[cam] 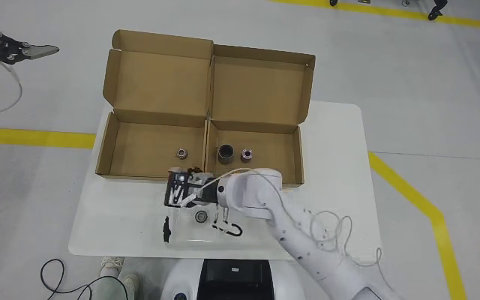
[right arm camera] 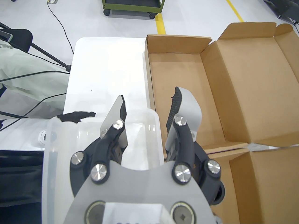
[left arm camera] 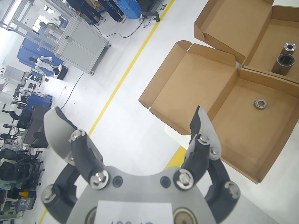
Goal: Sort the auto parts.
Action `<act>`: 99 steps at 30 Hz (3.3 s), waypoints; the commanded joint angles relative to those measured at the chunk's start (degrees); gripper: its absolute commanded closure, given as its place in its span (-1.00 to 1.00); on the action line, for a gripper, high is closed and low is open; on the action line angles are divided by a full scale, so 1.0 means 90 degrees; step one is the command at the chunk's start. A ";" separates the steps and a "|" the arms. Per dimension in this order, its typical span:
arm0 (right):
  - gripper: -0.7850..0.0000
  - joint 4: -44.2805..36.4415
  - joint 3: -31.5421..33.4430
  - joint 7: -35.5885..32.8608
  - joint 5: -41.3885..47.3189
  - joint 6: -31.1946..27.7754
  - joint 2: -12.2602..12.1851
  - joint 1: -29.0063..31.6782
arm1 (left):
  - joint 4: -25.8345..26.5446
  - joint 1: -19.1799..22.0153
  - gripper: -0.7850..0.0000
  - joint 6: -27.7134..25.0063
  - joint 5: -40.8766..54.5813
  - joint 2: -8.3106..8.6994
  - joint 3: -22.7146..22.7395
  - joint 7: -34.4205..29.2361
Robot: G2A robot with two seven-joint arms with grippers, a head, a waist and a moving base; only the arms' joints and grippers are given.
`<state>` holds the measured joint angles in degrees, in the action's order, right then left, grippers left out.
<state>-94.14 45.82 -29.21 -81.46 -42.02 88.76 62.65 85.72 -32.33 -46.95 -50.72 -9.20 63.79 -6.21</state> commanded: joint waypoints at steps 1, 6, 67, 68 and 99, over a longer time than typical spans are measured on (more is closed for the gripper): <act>0.11 -0.0373 0.0224 -0.0069 -0.0125 -0.0150 -0.0122 0.0372 | 0.0000 0.0000 -1.00 0.0000 0.0000 0.0000 0.0000 0.0000; 0.11 -0.0788 0.0677 0.0089 -0.0385 -0.0441 -0.0349 0.1024 | 0.0000 0.0000 -1.00 0.0000 0.0000 0.0000 0.0000 0.0000; 0.35 0.1183 -0.1008 0.0060 -0.1388 0.0602 -0.0406 0.0558 | 0.0000 0.0000 -1.00 0.0000 0.0000 0.0000 0.0000 0.0000; 0.51 0.1209 -0.1028 0.0043 -0.1397 0.0640 -0.0397 0.0531 | 0.0000 0.0000 -1.00 0.0000 0.0000 0.0000 0.0000 0.0000; 1.00 0.0191 -0.0013 0.3144 -0.0654 0.0826 -0.0746 0.1141 | 0.0000 0.0000 -1.00 0.0000 0.0000 0.0000 0.0000 0.0000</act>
<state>-92.49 45.44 -3.06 -88.19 -34.14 82.06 73.19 85.72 -32.33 -46.95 -50.72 -9.20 63.79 -6.21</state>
